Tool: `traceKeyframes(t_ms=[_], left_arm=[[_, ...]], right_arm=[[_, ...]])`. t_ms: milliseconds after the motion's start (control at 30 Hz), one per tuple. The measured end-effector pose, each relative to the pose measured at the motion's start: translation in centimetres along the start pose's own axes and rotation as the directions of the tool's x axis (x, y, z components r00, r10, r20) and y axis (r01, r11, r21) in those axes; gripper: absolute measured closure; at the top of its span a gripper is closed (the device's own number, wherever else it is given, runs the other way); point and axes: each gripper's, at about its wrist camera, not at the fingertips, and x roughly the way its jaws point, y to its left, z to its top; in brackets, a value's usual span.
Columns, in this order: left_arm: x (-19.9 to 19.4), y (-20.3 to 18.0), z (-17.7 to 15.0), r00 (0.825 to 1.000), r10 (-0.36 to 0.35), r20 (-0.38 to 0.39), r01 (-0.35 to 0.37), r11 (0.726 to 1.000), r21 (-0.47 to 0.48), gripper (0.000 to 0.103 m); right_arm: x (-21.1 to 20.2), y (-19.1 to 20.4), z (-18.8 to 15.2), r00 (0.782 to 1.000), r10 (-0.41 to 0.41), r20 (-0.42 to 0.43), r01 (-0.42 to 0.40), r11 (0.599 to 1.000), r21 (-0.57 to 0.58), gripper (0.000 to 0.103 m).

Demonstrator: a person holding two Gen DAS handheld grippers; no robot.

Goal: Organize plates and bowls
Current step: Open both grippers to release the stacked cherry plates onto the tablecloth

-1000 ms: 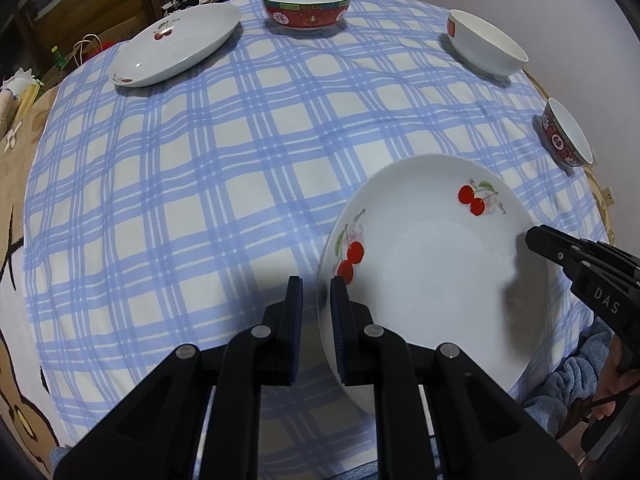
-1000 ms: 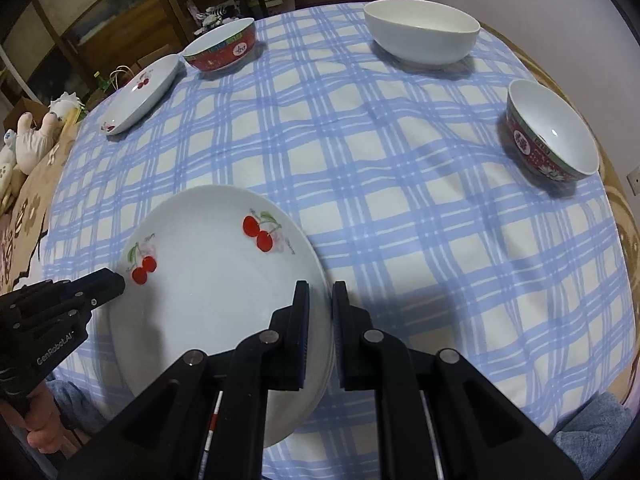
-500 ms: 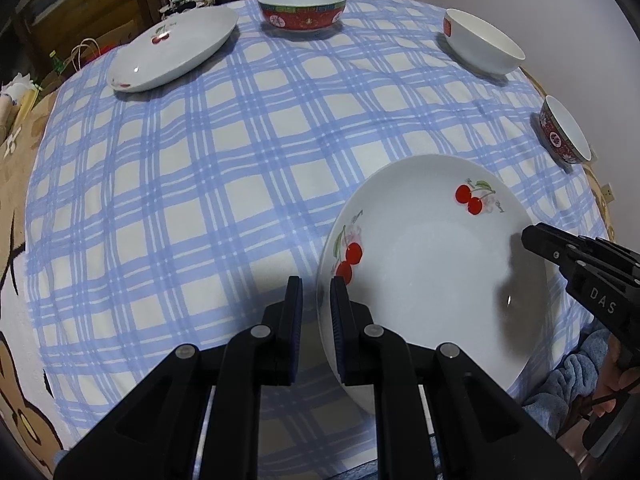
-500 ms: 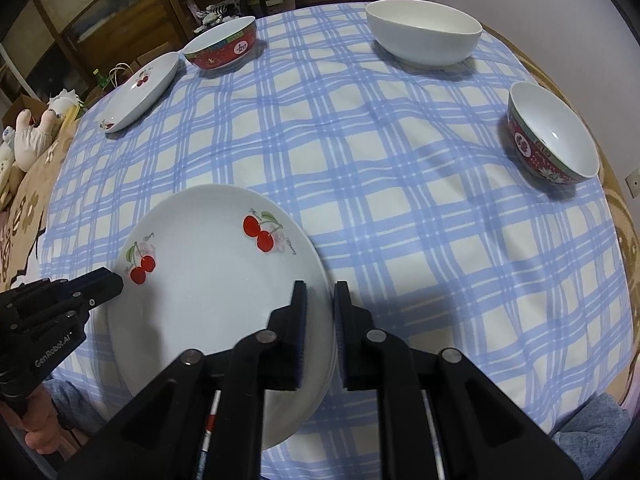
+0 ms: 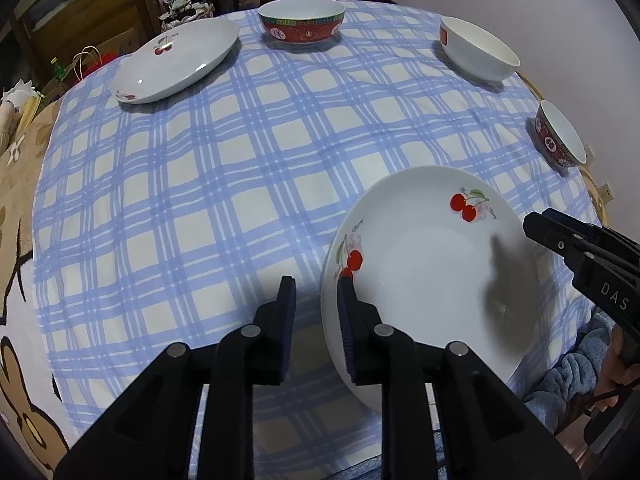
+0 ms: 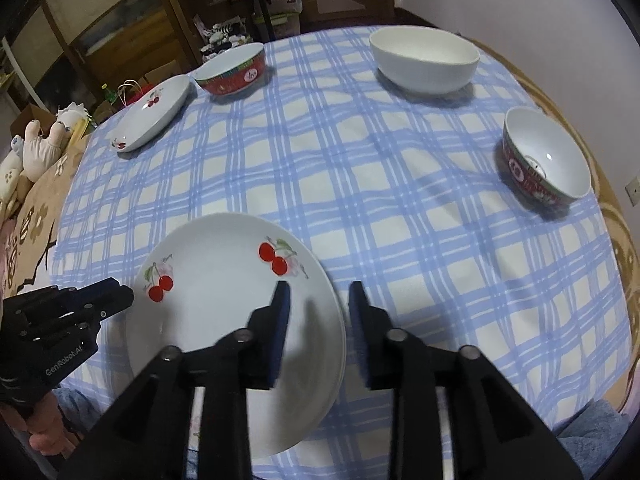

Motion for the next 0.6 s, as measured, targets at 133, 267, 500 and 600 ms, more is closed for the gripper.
traceKeyframes(t_ms=[133,267,500,600], left_arm=[[-0.3,0.2,0.2,0.999,0.027,0.024,-0.027,1.000,0.003,0.069],[-0.8,0.4,0.5,0.998,0.045,0.051,-0.045,0.999,0.002,0.051],[-2.1,0.7,0.8,0.990,0.085,0.113,-0.085,0.996,-0.004,0.020],[-2.7,0.9,1.0,0.987,0.089,0.134,-0.089,0.996,-0.005,0.018]], right_arm=[[-0.2,-0.1,0.1,1.000,-0.009,0.015,0.009,1.000,0.000,0.057],[-0.6,-0.4,0.2,0.999,-0.012,0.040,0.012,1.000,0.013,0.048],[-2.0,-0.3,0.6,0.991,-0.037,0.128,0.036,0.999,0.011,0.014],[-2.7,-0.3,0.7,0.985,-0.050,0.164,0.047,0.999,0.021,0.009]])
